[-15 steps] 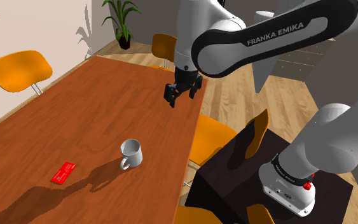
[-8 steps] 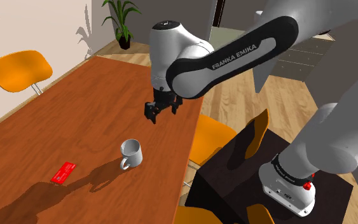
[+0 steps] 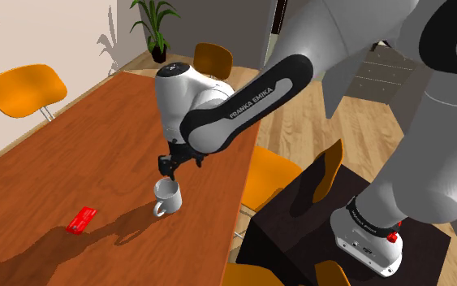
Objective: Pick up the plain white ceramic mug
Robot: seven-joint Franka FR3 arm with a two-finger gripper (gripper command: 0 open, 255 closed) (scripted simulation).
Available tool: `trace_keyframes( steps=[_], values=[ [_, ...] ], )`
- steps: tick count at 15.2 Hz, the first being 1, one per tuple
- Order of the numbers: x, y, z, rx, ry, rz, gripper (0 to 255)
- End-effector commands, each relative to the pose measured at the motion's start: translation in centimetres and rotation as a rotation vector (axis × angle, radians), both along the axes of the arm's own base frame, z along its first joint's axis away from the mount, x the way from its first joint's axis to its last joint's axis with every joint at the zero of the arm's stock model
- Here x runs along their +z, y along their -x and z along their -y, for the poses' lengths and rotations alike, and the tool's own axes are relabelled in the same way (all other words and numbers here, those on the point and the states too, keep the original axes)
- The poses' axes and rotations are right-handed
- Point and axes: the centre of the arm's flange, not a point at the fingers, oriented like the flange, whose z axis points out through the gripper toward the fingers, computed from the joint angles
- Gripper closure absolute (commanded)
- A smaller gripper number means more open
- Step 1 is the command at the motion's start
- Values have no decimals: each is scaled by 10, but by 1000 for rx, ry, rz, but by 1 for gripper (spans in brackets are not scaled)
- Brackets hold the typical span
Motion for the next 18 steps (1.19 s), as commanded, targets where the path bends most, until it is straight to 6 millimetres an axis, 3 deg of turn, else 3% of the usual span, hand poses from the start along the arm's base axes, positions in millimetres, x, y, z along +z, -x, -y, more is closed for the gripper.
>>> trace_keyframes(
  steps=[1,3,12,13,18],
  values=[
    [-17,-3,-20,-1,-3,-11,0],
    [-29,-7,-34,-1,-6,-18,0],
    [-69,-7,-34,-1,-6,-18,0],
    [-70,-7,-33,-1,-6,-18,255],
    [-70,-7,-33,-1,-6,-18,255]
  ],
)
